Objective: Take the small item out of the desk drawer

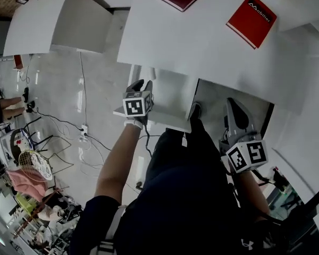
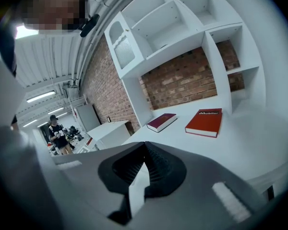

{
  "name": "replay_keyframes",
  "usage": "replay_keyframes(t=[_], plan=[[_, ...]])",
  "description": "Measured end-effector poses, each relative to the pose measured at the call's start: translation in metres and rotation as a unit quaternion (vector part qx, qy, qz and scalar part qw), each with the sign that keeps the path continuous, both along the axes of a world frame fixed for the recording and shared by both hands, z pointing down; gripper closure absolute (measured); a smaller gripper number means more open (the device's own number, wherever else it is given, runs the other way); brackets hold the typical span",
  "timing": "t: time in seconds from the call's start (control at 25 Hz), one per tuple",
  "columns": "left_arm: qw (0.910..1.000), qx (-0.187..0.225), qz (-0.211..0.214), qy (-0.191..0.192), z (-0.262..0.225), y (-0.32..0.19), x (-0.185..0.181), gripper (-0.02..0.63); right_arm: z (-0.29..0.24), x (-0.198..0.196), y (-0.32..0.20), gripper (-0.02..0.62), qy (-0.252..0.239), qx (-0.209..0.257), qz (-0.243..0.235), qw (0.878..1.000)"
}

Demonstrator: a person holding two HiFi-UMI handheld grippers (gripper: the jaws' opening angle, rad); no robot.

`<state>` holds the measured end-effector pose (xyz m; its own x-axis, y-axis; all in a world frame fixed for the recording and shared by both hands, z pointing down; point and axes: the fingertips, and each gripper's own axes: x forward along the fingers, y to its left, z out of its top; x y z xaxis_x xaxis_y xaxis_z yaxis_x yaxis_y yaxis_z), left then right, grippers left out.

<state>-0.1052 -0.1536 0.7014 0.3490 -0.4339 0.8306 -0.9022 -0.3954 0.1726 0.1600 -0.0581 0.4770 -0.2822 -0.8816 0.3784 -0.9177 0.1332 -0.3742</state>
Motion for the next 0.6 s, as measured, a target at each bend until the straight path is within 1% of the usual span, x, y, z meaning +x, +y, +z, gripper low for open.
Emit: replay_keyframes(t=[0.12, 0.2, 0.32, 0.44, 0.6], plan=[[0.9996, -0.026, 0.004, -0.012, 0.036, -0.009, 0.004, 0.476, 0.008, 0.016, 0.004, 0.593, 0.001, -0.009, 0.031, 0.999], [0.9988, -0.041, -0.002, -0.028, 0.060, -0.012, 0.003, 0.454, 0.014, 0.024, 0.010, 0.594, 0.004, -0.016, 0.047, 0.999], [0.9973, -0.053, -0.016, -0.049, 0.088, -0.020, -0.004, 0.430, 0.021, 0.030, 0.018, 0.592, 0.008, -0.027, 0.064, 0.998], [0.9954, -0.069, -0.027, -0.060, 0.113, -0.024, -0.012, 0.416, 0.026, 0.032, 0.027, 0.592, 0.012, -0.038, 0.078, 0.996], [0.9931, -0.086, -0.019, -0.077, 0.141, -0.028, -0.016, 0.405, 0.033, 0.038, 0.043, 0.592, 0.018, -0.053, 0.099, 0.994]])
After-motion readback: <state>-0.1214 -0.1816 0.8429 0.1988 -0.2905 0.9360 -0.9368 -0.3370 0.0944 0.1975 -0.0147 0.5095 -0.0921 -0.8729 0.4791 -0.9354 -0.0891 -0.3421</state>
